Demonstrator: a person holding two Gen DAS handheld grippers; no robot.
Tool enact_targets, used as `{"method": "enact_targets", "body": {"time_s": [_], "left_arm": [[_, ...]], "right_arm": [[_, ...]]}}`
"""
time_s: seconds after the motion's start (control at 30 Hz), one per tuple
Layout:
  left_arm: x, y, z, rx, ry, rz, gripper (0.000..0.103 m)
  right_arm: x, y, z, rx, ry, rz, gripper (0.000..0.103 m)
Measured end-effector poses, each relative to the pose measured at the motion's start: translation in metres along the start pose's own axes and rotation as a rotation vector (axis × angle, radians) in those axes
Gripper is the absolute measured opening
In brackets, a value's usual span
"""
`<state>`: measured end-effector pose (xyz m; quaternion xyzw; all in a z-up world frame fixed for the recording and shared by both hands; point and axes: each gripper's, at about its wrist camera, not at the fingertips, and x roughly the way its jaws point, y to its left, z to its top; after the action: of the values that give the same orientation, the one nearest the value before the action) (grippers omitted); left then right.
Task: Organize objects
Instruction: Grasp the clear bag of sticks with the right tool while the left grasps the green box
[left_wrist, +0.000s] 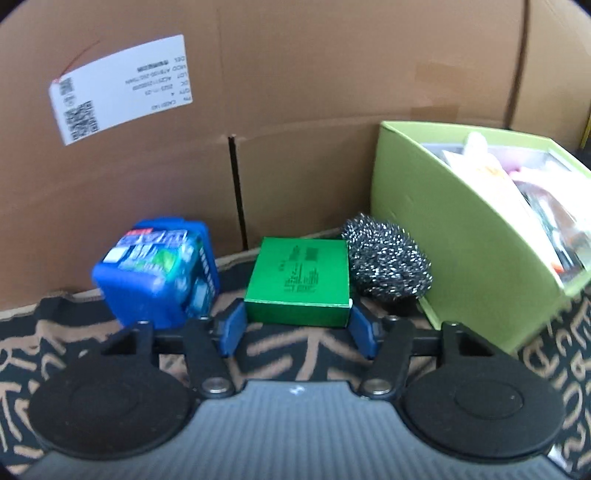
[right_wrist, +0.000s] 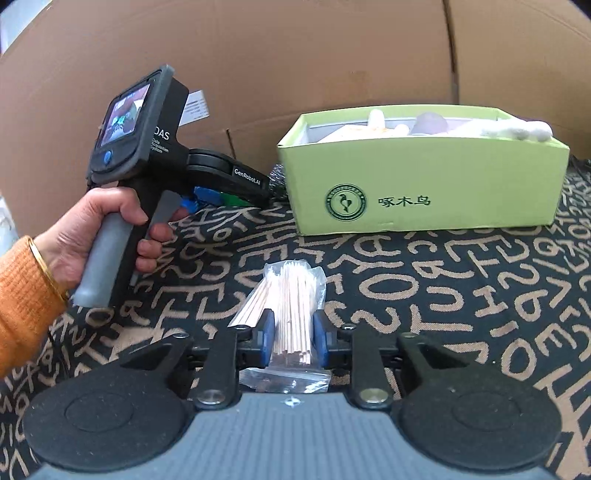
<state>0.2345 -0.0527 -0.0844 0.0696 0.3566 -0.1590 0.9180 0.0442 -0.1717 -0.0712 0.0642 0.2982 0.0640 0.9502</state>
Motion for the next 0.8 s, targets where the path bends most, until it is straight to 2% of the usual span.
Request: {"method": "enact_targets", "body": {"time_s": [0.17,0.27,0.3,0.33,0.37,0.4,0.43,0.5,0.57,0.63,0.67,0.7,0.73,0.8], "left_arm": [[-0.045,0.0,-0.039,0.01,0.011,-0.051,0.059],[-0.072,-0.004,-0.06,0.021,0.022,-0.053,0.064],[-0.077,-0.005,-0.063,0.015,0.02,-0.046,0.076],[-0.081,-0.007,-0.066,0.008,0.012,-0.038,0.089],[-0.082,-0.008,-0.066,0.005,-0.001,-0.024,0.092],[-0.079,-0.005,-0.063,0.009,-0.009,-0.006,0.093],[-0.077,-0.008,-0.06,0.013,-0.007,0.006,0.093],[-0.071,-0.001,-0.052,0.009,0.008,0.008,0.093],[-0.068,0.006,-0.049,0.015,0.022,0.015,0.091],[-0.062,0.009,-0.047,0.019,0.038,0.007,0.079],[-0.063,0.01,-0.047,0.015,0.031,-0.005,0.076],[-0.065,0.011,-0.047,0.021,0.031,-0.012,0.066],[-0.068,0.01,-0.048,0.027,0.032,-0.017,0.065],[-0.071,0.01,-0.049,0.035,0.04,-0.025,0.064]], "right_arm": [[-0.015,0.001,-0.007,-0.034,0.029,0.047,0.024],[-0.025,0.002,-0.01,-0.053,0.038,0.041,0.024],[-0.027,0.003,-0.011,-0.057,0.035,0.032,0.026],[-0.028,0.003,-0.011,-0.056,0.033,0.024,0.036],[-0.028,0.005,-0.011,-0.049,0.031,0.018,0.044],[-0.029,0.006,-0.011,-0.041,0.026,0.018,0.059],[-0.029,0.007,-0.011,-0.041,0.02,0.022,0.062],[-0.03,0.012,-0.013,-0.057,0.022,0.017,0.062],[-0.028,0.016,-0.015,-0.08,0.033,-0.006,0.06],[-0.027,0.017,-0.018,-0.091,0.04,-0.025,0.044],[-0.028,0.017,-0.019,-0.088,0.035,-0.02,0.041],[-0.028,0.016,-0.018,-0.082,0.039,-0.012,0.031],[-0.029,0.015,-0.017,-0.077,0.038,-0.008,0.025],[-0.032,0.014,-0.014,-0.069,0.032,0.005,0.019]]}}
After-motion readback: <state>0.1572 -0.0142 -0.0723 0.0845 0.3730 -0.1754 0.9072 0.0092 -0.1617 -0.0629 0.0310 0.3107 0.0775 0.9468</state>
